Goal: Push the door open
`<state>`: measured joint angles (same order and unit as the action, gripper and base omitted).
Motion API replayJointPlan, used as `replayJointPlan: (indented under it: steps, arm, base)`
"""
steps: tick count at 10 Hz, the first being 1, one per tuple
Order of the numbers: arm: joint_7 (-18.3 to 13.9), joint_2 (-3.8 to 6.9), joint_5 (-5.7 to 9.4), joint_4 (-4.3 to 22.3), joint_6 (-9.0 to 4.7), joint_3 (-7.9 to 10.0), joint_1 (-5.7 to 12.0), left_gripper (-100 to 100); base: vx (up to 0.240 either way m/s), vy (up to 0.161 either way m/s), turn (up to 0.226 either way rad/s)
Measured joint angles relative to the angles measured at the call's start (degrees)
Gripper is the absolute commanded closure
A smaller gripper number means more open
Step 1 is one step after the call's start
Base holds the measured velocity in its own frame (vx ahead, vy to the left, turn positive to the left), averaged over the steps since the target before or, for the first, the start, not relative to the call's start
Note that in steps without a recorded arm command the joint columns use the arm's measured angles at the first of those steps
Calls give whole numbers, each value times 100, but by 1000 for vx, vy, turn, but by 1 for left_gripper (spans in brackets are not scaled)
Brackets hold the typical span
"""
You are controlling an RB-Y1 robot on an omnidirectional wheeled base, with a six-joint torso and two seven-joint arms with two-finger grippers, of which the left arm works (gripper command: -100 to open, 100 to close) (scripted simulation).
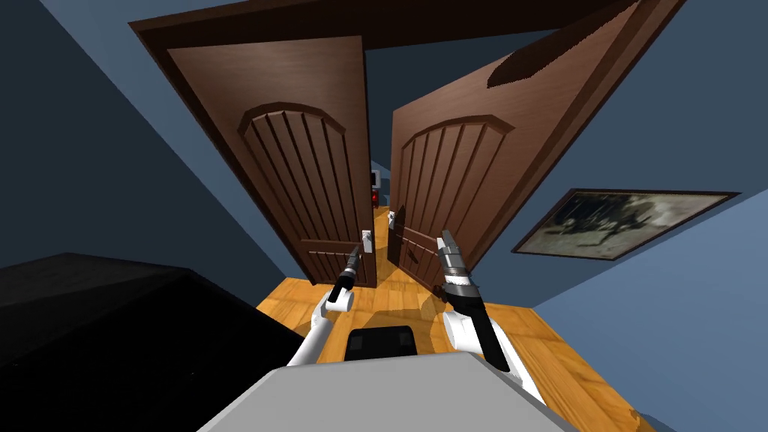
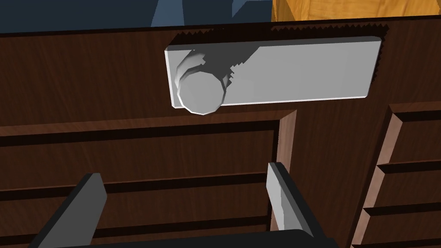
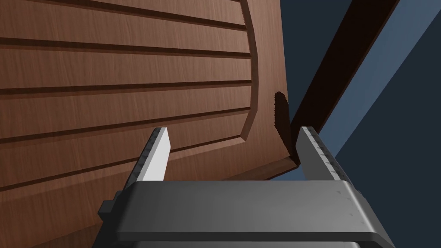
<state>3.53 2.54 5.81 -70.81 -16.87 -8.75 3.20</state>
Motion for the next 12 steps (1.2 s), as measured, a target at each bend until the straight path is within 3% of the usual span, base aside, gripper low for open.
replayJointPlan:
  steps: [4, 7, 8, 12]
  arm:
    - [-1, 19, 3, 94, -12, 65, 75, -100]
    - [1, -61, 3, 156, -17, 115, 126, -100]
    - [1, -65, 3, 157, -15, 116, 129, 100]
    - [6, -58, 0, 163, -11, 115, 125, 100]
  base:
    - [212, -27, -21]
    - [145, -27, -12]
    - [-11, -1, 3]
    - [-19, 3, -1]
